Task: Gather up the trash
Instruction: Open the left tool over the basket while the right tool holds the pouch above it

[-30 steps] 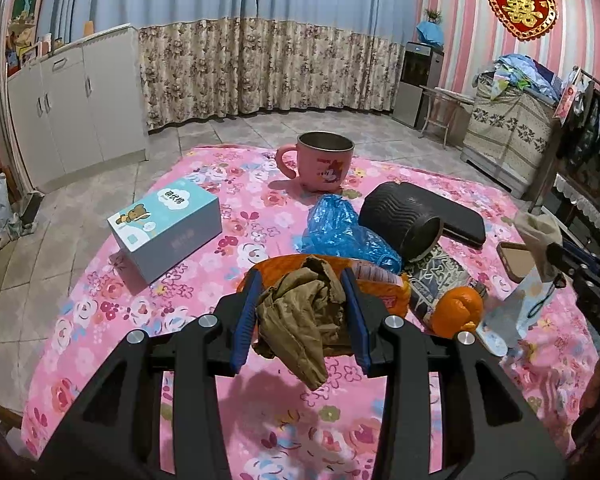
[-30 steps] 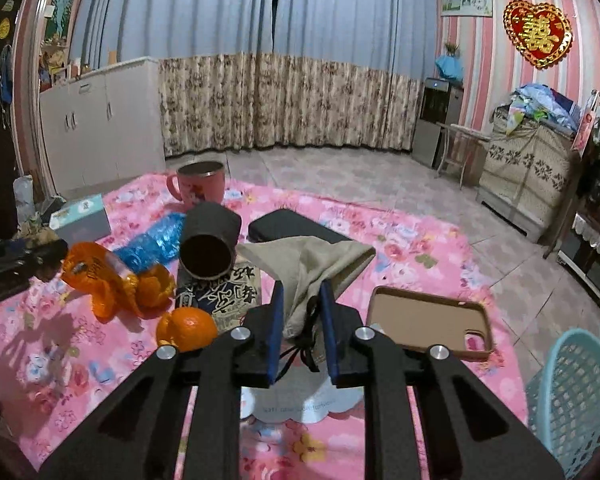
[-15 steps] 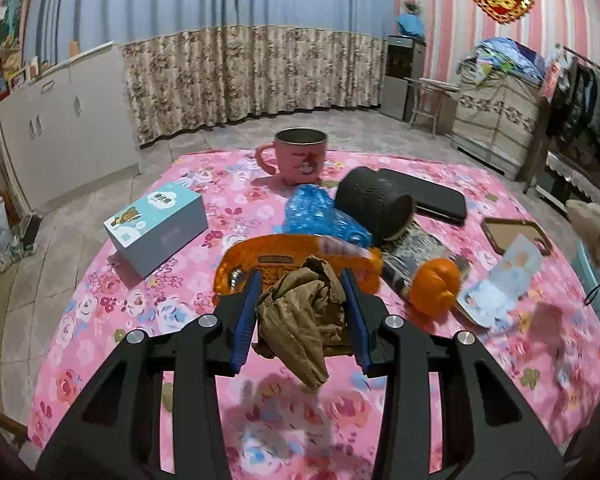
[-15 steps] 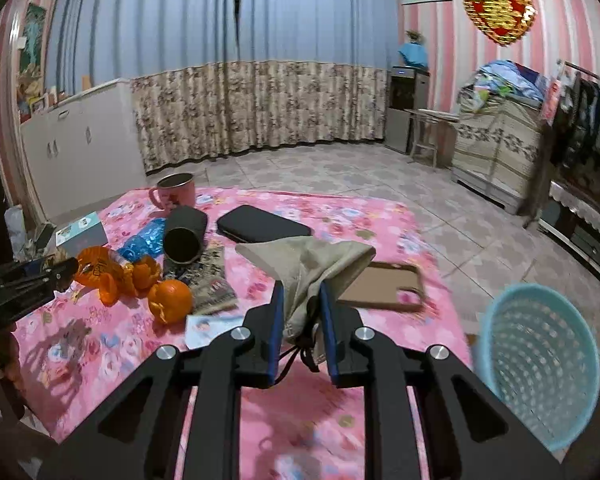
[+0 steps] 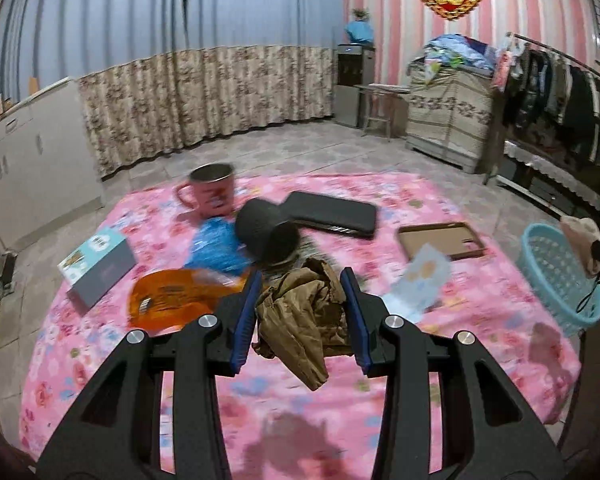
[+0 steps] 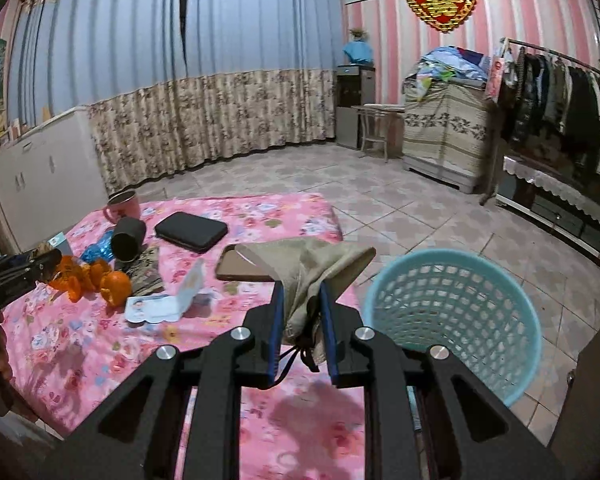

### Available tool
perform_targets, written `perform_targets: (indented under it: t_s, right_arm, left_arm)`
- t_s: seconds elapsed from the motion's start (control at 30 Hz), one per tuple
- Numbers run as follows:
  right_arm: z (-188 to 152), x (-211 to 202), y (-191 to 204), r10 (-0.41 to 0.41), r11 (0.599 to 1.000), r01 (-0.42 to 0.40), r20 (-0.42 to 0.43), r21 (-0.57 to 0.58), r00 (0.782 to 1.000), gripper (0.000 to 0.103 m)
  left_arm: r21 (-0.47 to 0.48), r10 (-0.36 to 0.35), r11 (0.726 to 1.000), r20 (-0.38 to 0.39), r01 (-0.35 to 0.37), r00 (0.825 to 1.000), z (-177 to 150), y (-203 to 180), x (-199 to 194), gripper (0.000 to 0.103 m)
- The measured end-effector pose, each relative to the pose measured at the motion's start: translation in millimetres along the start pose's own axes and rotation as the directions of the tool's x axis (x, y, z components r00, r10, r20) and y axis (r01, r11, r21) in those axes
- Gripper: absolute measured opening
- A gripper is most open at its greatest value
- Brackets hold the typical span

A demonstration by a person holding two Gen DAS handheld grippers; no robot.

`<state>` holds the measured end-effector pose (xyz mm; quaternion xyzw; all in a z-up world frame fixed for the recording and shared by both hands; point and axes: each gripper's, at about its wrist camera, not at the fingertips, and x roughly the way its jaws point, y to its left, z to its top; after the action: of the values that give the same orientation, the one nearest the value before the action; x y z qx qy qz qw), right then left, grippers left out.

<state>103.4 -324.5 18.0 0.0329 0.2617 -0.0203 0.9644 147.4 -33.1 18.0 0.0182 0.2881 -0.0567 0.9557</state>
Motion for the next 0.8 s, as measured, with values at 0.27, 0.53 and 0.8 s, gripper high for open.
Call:
perform_targets:
  t_s: [0.27,0.53,0.8]
  right_arm:
    - [-6.5,-6.3,-53.2,-0.100,0.994,0.099,0.006,0.040,0.995,0.018]
    - [-13.5,3.5,-104.7,-0.190,0.974,0.191,-0.024,0.124,0.981,0.018]
    - [-19.6,16.4,-145.8,-0.245,0.951,0.251,-0.055,0.180,0.968,0.018]
  left_arm:
    - [0.072,-0.113,0.991,0.003,0.113,0.994,14.4,-86.1,10.0,0.039]
    - [0.124,-0.228,0.965,-0.030,0.230,0.973,21.2,-166.4,33.4,0.039]
    - [0.197,-0.314,0.927,-0.059,0.320,0.947,25.2,-240.0,55.8,0.039]
